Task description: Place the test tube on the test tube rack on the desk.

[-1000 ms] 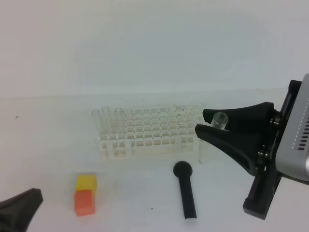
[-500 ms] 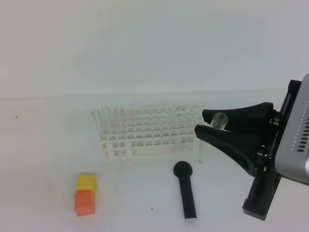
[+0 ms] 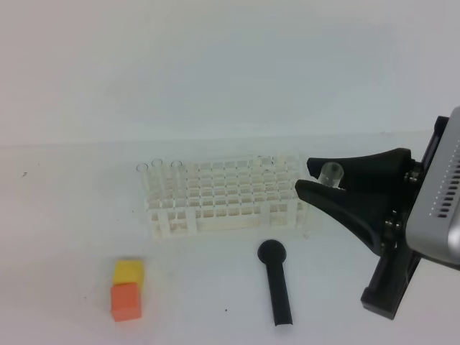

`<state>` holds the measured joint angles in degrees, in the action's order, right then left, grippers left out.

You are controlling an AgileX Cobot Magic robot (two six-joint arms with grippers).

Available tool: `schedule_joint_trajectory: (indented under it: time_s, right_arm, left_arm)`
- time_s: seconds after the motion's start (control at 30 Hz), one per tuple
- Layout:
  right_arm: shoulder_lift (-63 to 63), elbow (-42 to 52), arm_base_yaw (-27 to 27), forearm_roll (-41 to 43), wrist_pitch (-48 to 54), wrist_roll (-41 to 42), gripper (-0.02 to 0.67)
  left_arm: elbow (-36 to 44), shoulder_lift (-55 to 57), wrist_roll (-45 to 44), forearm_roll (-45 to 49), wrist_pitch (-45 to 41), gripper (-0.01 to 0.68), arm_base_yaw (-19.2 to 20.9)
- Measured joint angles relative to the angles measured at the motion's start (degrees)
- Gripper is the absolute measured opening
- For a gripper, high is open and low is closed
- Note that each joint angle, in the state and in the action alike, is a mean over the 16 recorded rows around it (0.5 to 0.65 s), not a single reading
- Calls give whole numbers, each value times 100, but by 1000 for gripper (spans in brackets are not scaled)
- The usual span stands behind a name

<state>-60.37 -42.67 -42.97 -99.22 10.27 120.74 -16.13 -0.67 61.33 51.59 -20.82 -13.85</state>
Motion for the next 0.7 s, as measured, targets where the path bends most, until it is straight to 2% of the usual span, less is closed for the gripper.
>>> schedule_joint_trajectory:
  time_s: [0.3, 0.7]
  right_arm:
    - [0, 0, 0, 0, -44, 0, 122]
    - [0, 0, 0, 0, -56, 0, 122]
  left_arm:
    - [263, 1, -7, -809, -204, -1, 0]
    - [1257, 6, -117, -2521, -627, -1, 0]
